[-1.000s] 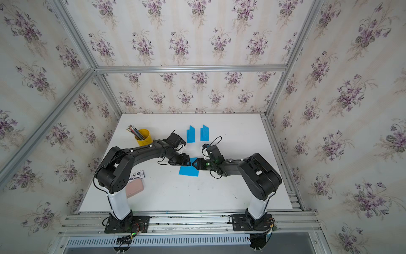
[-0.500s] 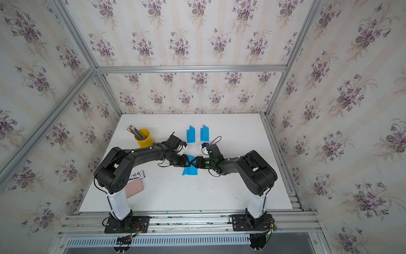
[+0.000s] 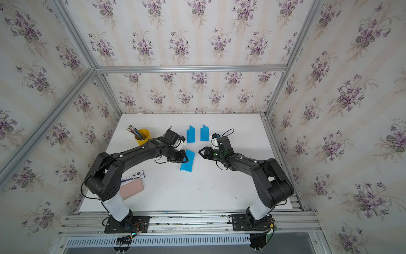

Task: Fold the square paper along the opposite sides
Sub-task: Pick up the paper from the center of the board.

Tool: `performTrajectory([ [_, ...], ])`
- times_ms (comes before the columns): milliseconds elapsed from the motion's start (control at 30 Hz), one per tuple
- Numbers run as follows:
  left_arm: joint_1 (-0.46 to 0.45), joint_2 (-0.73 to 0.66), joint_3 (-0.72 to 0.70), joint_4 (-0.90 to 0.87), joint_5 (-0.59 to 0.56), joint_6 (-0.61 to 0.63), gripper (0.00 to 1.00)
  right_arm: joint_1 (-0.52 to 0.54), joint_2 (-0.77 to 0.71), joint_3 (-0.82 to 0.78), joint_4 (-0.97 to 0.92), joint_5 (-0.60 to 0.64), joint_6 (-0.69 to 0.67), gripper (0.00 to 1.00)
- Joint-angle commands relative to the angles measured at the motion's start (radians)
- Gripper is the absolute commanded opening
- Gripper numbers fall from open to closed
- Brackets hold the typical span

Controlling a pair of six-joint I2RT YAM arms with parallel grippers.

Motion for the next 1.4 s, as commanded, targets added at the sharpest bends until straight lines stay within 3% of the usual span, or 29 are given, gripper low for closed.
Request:
performTrajectory([
  [0,0.016,-0.052,0.016,0.081,0.088,-0.031,0.27,-0.026,-0.06,0.004,0.034,-0.055,0.051,0.55],
  [300,0.044,-0.13,0.024,0.27,0.239,-0.141,0.3,-0.042,-0.08,-0.023,0.312,-0.203,0.302,0.59],
  [533,0.052,-0.14,0.001,0.371,0.305,-0.201,0.32,-0.04,-0.026,-0.019,0.431,-0.248,0.391,0.6],
  [633,0.052,-0.137,-0.005,0.385,0.317,-0.211,0.32,-0.04,-0.011,-0.016,0.487,-0.269,0.432,0.55],
  [867,0.056,-0.137,-0.009,0.389,0.314,-0.209,0.33,-0.043,0.001,-0.011,0.537,-0.298,0.463,0.26],
  [1000,0.063,-0.14,-0.013,0.395,0.314,-0.211,0.33,-0.051,-0.009,-0.02,0.553,-0.305,0.476,0.18],
  [1100,0.066,-0.143,-0.019,0.401,0.318,-0.214,0.33,-0.055,-0.018,-0.027,0.56,-0.311,0.479,0.21],
  [1167,0.067,-0.148,-0.024,0.408,0.324,-0.214,0.26,-0.061,-0.028,-0.035,0.562,-0.315,0.477,0.26],
  [1367,0.072,-0.159,-0.031,0.422,0.335,-0.21,0.23,-0.069,-0.056,-0.039,0.525,-0.314,0.443,0.41],
])
